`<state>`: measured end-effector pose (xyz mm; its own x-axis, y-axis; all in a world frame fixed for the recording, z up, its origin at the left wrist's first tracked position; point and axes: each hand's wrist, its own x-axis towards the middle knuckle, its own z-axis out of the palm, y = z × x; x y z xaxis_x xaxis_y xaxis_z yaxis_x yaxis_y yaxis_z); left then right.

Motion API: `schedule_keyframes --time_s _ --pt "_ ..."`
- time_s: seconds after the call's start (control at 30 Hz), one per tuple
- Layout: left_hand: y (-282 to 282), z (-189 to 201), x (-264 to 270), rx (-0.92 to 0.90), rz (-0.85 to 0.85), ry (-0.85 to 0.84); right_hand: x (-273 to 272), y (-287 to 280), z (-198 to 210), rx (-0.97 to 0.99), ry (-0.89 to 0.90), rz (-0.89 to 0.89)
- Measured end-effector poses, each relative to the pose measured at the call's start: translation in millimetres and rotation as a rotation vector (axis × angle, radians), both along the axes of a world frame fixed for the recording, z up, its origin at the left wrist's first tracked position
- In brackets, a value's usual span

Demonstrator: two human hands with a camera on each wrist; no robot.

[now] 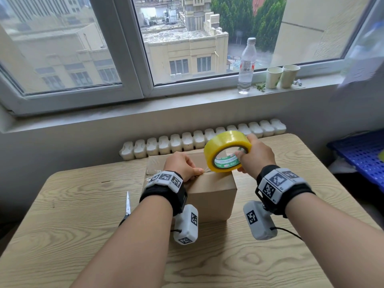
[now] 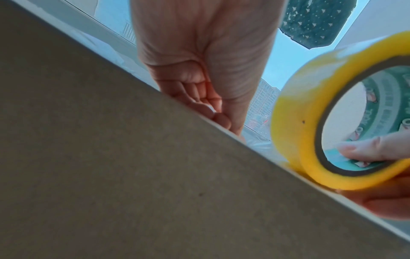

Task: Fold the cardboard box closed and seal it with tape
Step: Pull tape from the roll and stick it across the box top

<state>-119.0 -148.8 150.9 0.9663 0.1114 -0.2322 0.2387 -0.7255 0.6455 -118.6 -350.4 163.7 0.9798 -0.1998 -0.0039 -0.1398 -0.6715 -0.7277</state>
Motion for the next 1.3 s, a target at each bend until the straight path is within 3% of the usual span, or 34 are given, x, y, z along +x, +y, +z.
schedule_keyframes --time_s 0.57,0.93,1.13,1.3 --pt "-2 -1 -1 -0.047 0.049 0.013 -8 -49 -12 -0.097 0.04 -0.086" --pt "-5 1 -2 -0.002 0.036 0.017 -9 -56 -33 0.051 0.093 -0.161" --pt "-20 16 0 0.222 -0.139 0.048 -9 -55 -48 0.284 0.207 -0.22" --pt "-52 20 7 0.248 -0.232 0.001 -5 -52 -54 0.346 0.219 -0.223"
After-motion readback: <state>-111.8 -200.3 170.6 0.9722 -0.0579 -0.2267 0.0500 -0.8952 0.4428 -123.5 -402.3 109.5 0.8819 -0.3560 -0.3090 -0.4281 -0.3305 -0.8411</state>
